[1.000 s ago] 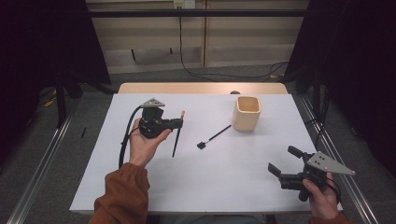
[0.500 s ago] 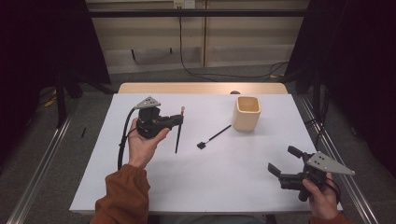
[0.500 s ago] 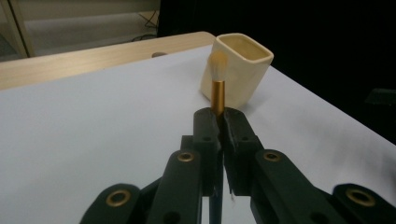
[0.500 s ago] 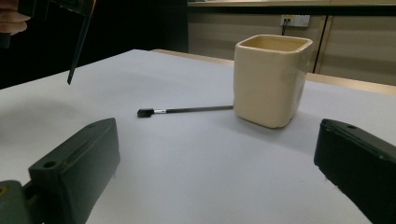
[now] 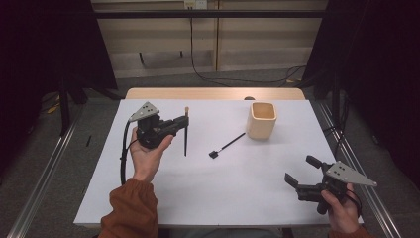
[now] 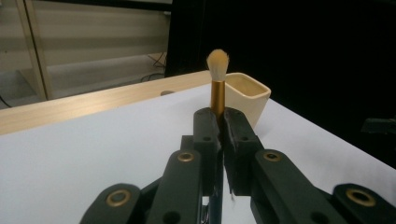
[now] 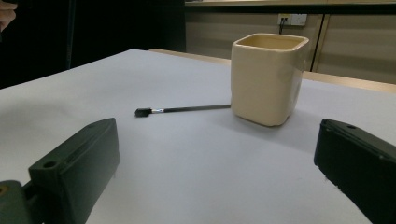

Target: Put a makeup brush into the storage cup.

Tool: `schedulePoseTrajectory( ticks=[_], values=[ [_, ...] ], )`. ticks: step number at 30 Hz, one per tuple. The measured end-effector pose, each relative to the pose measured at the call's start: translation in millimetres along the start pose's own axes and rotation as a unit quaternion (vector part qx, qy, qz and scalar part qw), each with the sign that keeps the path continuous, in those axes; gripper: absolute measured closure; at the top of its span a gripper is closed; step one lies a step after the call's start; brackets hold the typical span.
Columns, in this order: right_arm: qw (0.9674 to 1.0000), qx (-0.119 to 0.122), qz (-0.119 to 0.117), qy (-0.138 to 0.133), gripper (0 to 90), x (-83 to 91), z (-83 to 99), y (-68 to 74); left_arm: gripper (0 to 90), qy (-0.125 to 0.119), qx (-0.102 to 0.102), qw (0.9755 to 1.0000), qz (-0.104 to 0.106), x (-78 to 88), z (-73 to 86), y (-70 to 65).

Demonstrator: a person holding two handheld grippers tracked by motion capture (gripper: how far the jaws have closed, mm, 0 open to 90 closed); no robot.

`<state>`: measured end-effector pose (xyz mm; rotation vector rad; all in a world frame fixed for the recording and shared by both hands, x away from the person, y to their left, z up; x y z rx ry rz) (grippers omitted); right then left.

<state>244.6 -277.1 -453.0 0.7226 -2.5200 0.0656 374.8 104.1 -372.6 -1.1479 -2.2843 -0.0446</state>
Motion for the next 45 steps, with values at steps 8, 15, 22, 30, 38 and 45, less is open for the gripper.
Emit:
schedulePoseTrajectory(
  ticks=[8, 15, 22, 30, 38, 45],
  values=[
    [1.0, 0.0, 0.0, -0.001, 0.0, 0.4, -0.1, -0.1, 84.8, -0.015, -0.012, 0.9998, -0.007, 8.5, 3.9, -0.4],
    [1.0, 0.002, -0.003, -0.001, 0.0, 0.4, -0.2, 0.8, 84.8, -0.011, -0.019, 0.9998, 0.002, 11.6, 8.1, -6.3],
    [1.0, -0.001, -0.005, 0.0, 0.0, 0.0, -0.2, 0.9, 84.8, -0.023, -0.02, 0.9995, 0.013, 18.3, 5.5, -12.6],
    [1.0, -0.002, -0.007, 0.0, 0.0, 0.1, -0.3, 0.6, 84.8, -0.028, -0.021, 0.9989, 0.032, 21.8, 1.7, -19.8],
    [0.9999, 0.002, -0.014, -0.005, 0.7, 1.5, -1.6, 3.1, 84.8, -0.021, -0.023, 0.9982, 0.052, 16.4, 2.4, -30.1],
    [0.9994, 0.0, -0.035, 0.0, 0.0, 1.3, -1.4, 8.0, 84.8, -0.015, -0.029, 0.9974, 0.064, 13.0, 0.6, -40.4]
  ],
)
Point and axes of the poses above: each handheld gripper's, and its own axes: x roughly backward along the jaws, z roughly out of its underside, y roughly to its left, the point moved 6 cm from there along -x, roughly forward along the jaws, and after that the axes turned 15 degrees about y, right-handed, at the moved point
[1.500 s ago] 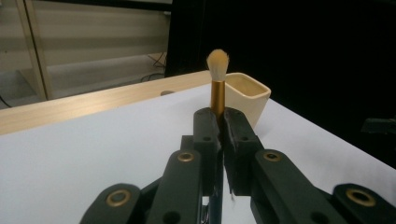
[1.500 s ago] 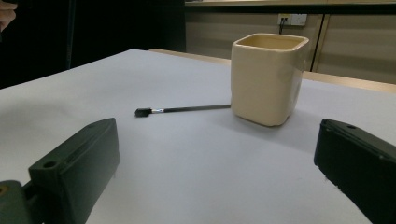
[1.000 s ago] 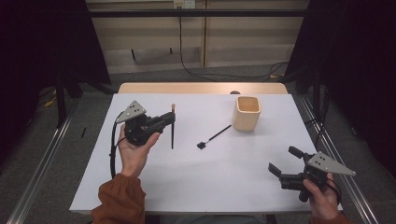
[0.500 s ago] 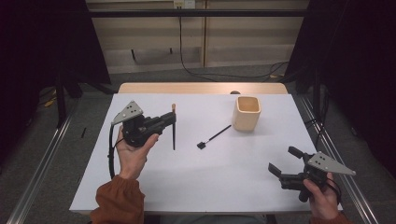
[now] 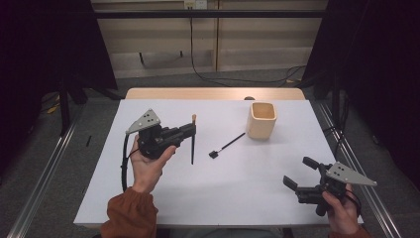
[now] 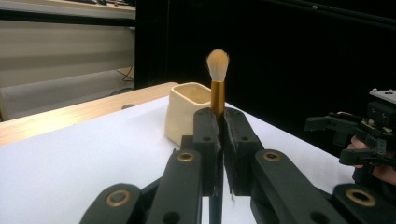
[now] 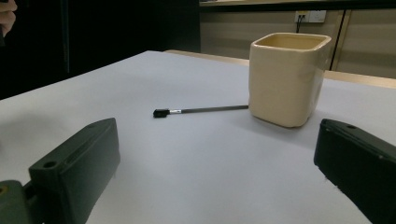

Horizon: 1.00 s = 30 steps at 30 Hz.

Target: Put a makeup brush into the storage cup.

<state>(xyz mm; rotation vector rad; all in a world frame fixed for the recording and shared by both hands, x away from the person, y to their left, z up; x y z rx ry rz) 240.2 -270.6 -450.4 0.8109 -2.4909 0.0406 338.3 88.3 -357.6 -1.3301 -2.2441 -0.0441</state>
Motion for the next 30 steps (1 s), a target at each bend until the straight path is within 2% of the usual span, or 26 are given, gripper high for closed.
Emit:
schedulePoseTrajectory(
  ticks=[3, 6, 17, 21, 30],
  values=[
    [1.0, 0.0, -0.004, -0.002, 0.0, 0.4, -0.8, 1.6, 84.8, -0.002, -0.003, 1.0, 0.005, -1.8, -0.1, -2.4],
    [1.0, 0.004, -0.008, -0.004, 0.0, -0.2, -1.6, 3.4, 84.7, -0.002, 0.004, 1.0, 0.005, -3.9, -0.2, -3.1],
    [0.9988, 0.015, -0.047, -0.003, 0.0, -7.2, -10.8, 18.8, 84.8, 0.002, 0.002, 0.9998, 0.018, -12.8, -0.7, -13.5],
    [0.9983, 0.011, -0.057, -0.007, 0.0, -10.9, -19.0, 24.2, 84.8, 0.001, 0.003, 0.9998, 0.022, -12.9, -2.0, -15.3],
    [0.996, 0.026, -0.085, -0.001, 0.0, -26.0, -31.6, 41.4, 84.8, 0.003, -0.006, 0.9995, 0.03, -14.8, -3.3, -21.0]
  ],
)
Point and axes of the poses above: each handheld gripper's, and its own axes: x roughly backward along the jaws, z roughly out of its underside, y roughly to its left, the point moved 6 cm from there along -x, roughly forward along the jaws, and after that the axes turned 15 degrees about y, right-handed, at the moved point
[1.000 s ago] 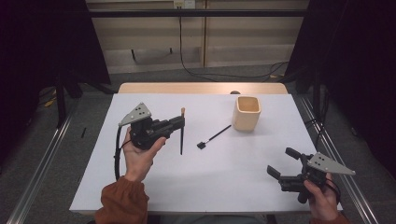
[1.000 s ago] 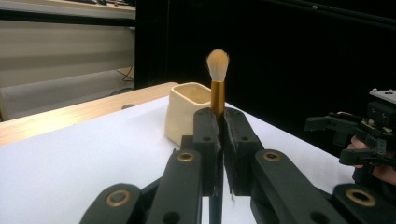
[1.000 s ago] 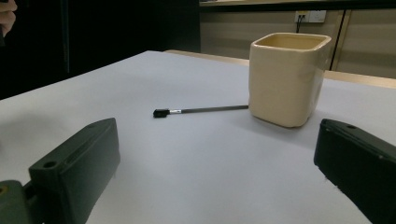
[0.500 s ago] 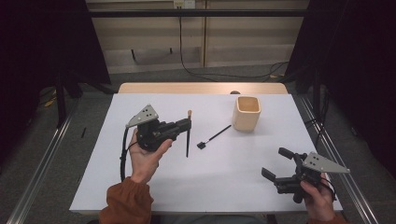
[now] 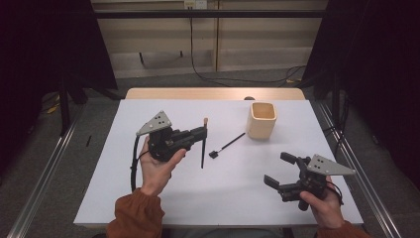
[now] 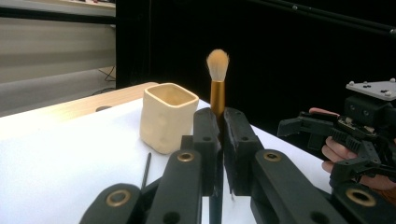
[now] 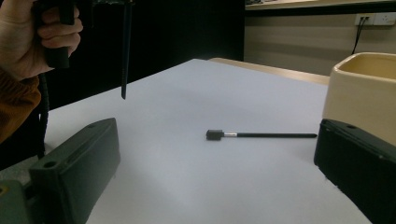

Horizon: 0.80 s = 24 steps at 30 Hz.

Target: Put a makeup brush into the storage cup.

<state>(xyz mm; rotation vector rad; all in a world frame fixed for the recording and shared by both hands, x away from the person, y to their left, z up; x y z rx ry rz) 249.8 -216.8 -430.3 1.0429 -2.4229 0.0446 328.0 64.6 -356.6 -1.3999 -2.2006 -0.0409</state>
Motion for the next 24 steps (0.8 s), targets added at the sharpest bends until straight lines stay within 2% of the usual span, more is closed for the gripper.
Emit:
schedulePoseTrajectory(
  ticks=[3, 5, 13, 19, 24],
  values=[
    [0.9999, -0.008, -0.01, -0.004, 0.0, -5.5, -4.5, 2.0, 84.8, 0.001, 0.001, 1.0, -0.001, -0.8, 0.9, 0.4],
    [0.9999, -0.011, -0.008, -0.004, 0.0, -7.8, -7.6, 2.1, 84.8, 0.0, 0.002, 1.0, 0.0, -0.8, 0.8, 0.2],
    [0.9999, 0.005, -0.01, -0.002, 0.0, -18.0, -17.6, 7.4, 84.8, 0.0, -0.002, 1.0, 0.003, -3.2, 0.3, -4.1],
    [0.9996, 0.016, -0.022, 0.011, 0.5, -33.2, -24.8, 13.8, 84.7, 0.002, -0.002, 1.0, 0.007, -4.7, -1.7, -8.0],
    [0.9992, 0.023, -0.03, 0.016, 0.4, -37.5, -27.9, 15.2, 84.7, -0.004, -0.003, 0.9999, 0.012, -3.8, -4.1, -9.8]
  ],
)
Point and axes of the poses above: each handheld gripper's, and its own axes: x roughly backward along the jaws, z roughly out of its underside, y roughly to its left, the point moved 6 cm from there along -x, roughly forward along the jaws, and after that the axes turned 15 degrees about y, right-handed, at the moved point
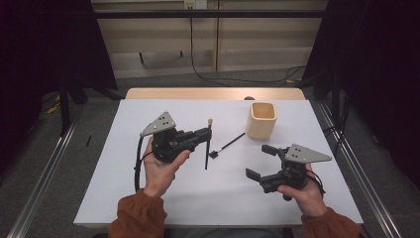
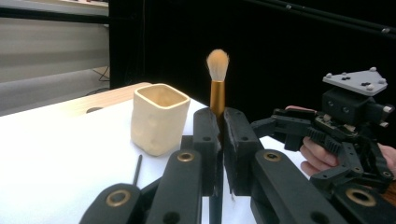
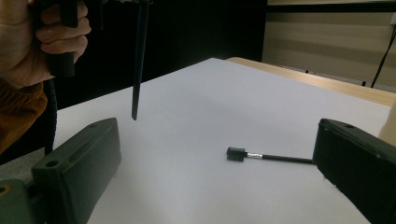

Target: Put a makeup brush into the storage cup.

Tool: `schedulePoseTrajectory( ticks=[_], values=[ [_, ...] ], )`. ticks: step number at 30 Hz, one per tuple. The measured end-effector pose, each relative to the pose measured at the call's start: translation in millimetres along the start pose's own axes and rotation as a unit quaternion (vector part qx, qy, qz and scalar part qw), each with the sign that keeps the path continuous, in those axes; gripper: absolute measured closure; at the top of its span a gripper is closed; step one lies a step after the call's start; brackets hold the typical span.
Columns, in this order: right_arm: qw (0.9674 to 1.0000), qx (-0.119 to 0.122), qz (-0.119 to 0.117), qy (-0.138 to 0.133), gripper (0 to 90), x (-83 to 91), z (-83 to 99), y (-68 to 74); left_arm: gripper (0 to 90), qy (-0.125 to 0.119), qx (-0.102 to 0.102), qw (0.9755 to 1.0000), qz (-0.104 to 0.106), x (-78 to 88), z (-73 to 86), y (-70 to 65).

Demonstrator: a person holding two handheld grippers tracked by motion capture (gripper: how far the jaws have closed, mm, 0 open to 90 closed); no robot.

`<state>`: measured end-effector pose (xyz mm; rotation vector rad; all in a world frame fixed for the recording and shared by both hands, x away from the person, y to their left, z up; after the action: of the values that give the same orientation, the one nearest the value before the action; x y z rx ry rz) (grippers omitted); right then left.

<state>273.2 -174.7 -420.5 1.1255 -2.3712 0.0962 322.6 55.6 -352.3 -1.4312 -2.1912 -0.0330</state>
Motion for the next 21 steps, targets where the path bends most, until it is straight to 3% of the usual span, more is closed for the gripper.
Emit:
schedulePoseTrajectory(
  ticks=[12, 16, 21],
  values=[
    [0.9997, 0.008, -0.02, -0.011, 1.2, -11.5, -15.6, 6.6, 84.7, -0.006, 0.007, 1.0, -0.002, -4.1, 0.7, -2.1],
    [0.999, 0.011, -0.044, -0.003, 3.9, -21.1, -21.1, 12.4, 84.7, -0.002, 0.002, 1.0, -0.004, -6.8, 1.2, -3.5],
    [0.9984, 0.014, -0.054, -0.005, 4.2, -26.9, -27.6, 16.1, 84.7, -0.002, 0.001, 1.0, -0.004, -8.4, 1.9, -4.7]
  ],
)
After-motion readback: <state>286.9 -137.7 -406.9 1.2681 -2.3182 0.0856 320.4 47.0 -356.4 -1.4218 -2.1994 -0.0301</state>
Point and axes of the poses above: each handheld gripper's, and its own axes: x roughly backward along the jaws, z roughly out of its underside, y roughly to its left, the point moved 6 cm from there along -x, roughly forward along the jaws, and after that the axes turned 15 degrees about y, right-handed, at the moved point
